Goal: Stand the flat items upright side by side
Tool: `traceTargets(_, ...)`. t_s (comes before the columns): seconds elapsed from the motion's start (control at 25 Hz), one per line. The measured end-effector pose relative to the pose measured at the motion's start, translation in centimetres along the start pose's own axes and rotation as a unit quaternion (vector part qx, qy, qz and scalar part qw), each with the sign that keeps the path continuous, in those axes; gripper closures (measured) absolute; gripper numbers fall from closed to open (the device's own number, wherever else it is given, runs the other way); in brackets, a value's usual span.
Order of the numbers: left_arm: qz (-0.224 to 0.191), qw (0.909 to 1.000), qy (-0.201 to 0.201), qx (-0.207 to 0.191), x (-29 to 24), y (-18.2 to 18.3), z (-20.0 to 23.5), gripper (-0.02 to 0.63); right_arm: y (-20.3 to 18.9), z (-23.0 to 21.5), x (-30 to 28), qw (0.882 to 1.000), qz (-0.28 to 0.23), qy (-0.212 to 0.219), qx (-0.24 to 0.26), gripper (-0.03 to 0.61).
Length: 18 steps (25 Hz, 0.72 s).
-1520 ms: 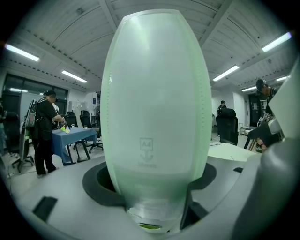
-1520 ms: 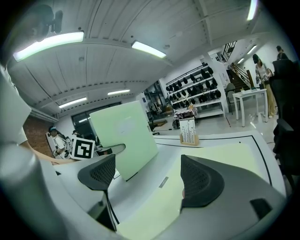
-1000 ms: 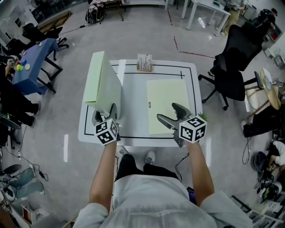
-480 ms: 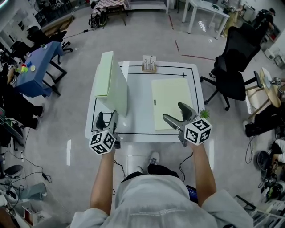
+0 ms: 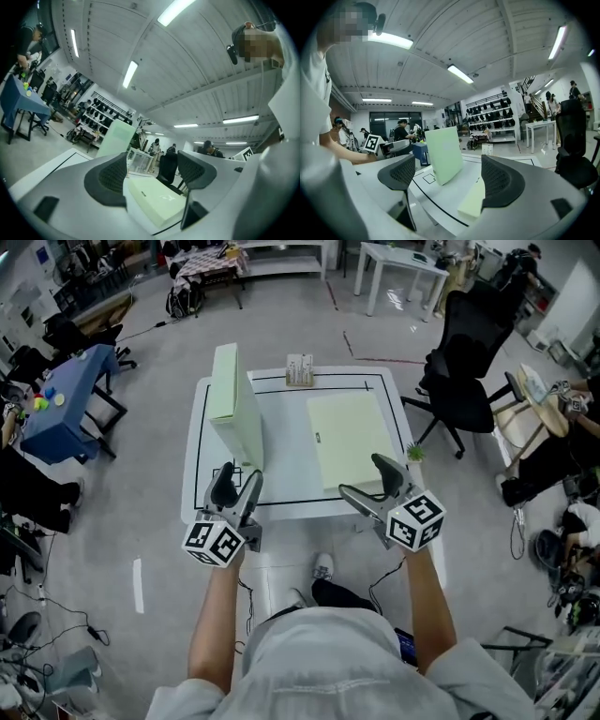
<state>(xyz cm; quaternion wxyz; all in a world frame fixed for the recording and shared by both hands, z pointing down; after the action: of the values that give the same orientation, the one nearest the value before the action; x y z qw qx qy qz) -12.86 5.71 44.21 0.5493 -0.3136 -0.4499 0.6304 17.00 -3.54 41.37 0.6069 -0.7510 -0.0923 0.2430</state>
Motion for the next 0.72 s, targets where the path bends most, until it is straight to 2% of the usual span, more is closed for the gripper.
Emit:
traceTargets(0.24, 0.027, 0.9965, -0.074, -0.027, -0.5, -0.7, -3.5, 0.261, -0.3, 2.6, 4.3, 0.999, 0.001, -0.046, 0.017, 0.12)
traceTargets(0.36, 0.056, 0.9946, -0.072, -0.05, -1.8, -1.9, -4.9, 0.281, -0.9, 2.1, 6.4, 0.997, 0.008, -0.074, 0.015, 0.12)
traceTargets(0.48, 0.084, 0.9917, -0.062, -0.075, -3.5, -3.0, -5.9, 0.36, -1.5, 0.5, 7.7, 0.995, 0.02, -0.096, 0.006, 0.12)
traceTargets(0.6, 0.115, 0.9862, -0.075, -0.093, -5.9, -4.3, -6.7, 0.36, -2.1, -1.9, 7.7, 0.994, 0.035, -0.103, -0.007, 0.12)
traceTargets(0.72, 0.144, 0.9822, -0.081, -0.088, -8.4, -6.0, -7.0, 0.359, -2.9, -4.4, 7.1, 0.994, 0.05, -0.097, -0.014, 0.12)
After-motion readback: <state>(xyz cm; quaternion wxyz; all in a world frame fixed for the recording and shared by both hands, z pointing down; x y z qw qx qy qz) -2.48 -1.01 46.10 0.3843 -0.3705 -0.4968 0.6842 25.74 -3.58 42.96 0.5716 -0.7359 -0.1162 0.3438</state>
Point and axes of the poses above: the fingertips, and each gripper's own axes: x backward along the fingers, z to its left, y out of its top, the point moved 7 cm from there along x, backward along the fingers, and after that the axes turned 3 degrees about z, right-handed, at the moved point
